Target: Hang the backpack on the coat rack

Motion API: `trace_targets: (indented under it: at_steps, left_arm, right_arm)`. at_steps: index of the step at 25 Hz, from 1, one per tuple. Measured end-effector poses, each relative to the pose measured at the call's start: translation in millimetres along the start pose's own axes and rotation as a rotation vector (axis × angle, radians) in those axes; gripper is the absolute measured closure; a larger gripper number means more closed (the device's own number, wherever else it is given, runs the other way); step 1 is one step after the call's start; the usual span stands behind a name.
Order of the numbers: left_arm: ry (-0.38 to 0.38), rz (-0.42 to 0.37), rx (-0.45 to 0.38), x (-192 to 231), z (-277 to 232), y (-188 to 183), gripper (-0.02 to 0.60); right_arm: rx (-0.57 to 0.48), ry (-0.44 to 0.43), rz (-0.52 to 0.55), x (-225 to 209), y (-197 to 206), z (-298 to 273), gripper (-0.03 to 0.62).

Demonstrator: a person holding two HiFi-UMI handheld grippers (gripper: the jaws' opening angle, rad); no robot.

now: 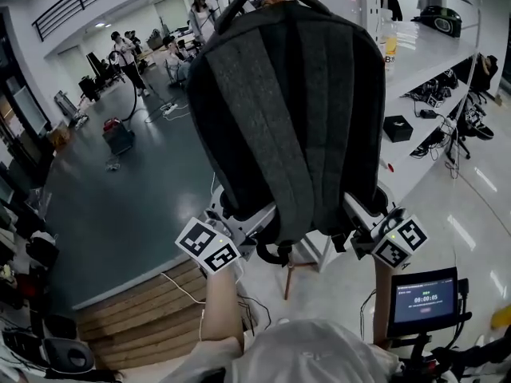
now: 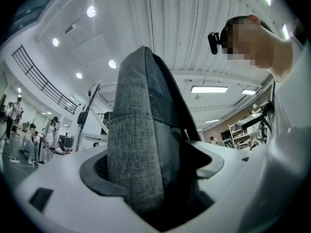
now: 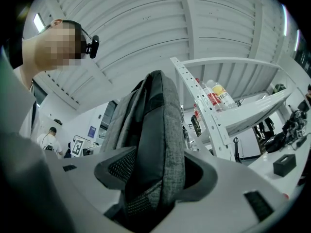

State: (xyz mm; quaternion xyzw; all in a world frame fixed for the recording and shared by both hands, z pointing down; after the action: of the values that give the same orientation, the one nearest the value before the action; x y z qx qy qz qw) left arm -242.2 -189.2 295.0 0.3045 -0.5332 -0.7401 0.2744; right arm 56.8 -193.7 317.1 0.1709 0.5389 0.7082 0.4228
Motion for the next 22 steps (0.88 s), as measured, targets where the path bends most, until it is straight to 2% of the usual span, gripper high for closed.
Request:
trace_targets:
  at_steps: [7,22]
  left_arm:
    - [0.008,0.045,0.020,1.8,-52.4,21.6,0.189]
    - [-0.009,0.074,0.038,15.9,-53.9,29.5,0.189]
  right_arm:
    - [0.032,0.021,-0.027,-52.2,-10.3,8.3,0.344]
    - [0.066,0.045,-0.036,-57.4,-3.8,-4.0,0.344]
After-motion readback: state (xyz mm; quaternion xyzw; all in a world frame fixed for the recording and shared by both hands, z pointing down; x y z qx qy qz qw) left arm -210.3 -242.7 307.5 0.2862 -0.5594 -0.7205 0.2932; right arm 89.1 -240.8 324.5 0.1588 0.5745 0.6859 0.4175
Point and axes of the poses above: the fingertips, and each gripper's own axes: z backward along the fingers, x to its left, y out of its underside, the point moved 9 cm from there along z, backward along the fingers, and after that the axes turned 8 degrees about -z, right-handed, at the moved point
